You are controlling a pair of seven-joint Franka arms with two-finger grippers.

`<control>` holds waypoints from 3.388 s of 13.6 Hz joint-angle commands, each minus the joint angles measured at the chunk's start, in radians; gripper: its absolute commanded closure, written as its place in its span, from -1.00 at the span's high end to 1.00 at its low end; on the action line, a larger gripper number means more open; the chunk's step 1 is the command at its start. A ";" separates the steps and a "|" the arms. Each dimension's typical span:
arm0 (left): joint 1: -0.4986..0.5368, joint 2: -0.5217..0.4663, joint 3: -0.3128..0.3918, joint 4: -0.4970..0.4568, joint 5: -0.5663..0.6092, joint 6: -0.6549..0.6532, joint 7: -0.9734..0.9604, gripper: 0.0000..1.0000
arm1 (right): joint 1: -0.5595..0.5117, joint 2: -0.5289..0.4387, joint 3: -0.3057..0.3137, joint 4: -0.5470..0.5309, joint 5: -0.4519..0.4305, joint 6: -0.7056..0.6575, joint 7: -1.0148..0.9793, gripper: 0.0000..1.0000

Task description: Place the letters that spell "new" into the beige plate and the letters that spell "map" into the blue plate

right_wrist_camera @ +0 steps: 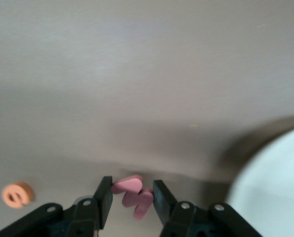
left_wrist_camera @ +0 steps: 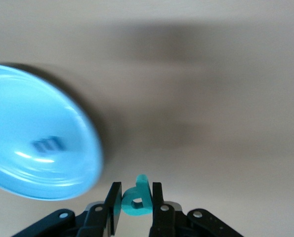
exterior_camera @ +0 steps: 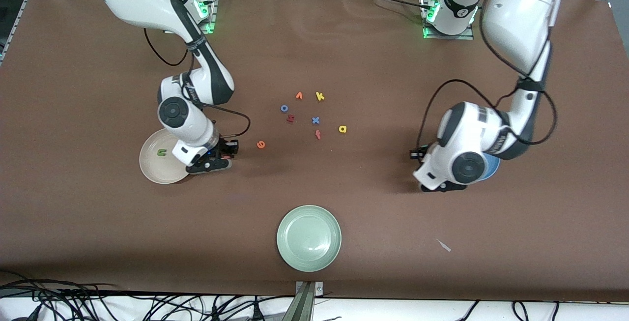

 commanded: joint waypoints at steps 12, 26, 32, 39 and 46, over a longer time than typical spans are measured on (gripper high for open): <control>0.095 -0.017 -0.123 -0.038 0.056 0.032 0.046 1.00 | -0.010 -0.096 -0.184 -0.085 0.100 -0.096 -0.338 0.15; -0.049 -0.054 -0.399 -0.351 0.215 0.582 -0.801 1.00 | 0.188 -0.017 -0.035 -0.021 0.094 0.080 0.292 0.37; -0.113 -0.005 -0.396 -0.337 0.244 0.639 -0.893 0.73 | 0.258 0.016 -0.041 -0.088 0.088 0.206 0.345 0.42; -0.115 0.027 -0.390 -0.306 0.252 0.646 -0.892 0.28 | 0.277 0.017 -0.039 -0.148 0.077 0.298 0.331 0.49; -0.116 0.052 -0.390 -0.299 0.254 0.646 -0.892 0.15 | 0.287 0.022 -0.041 -0.139 -0.009 0.314 0.282 0.50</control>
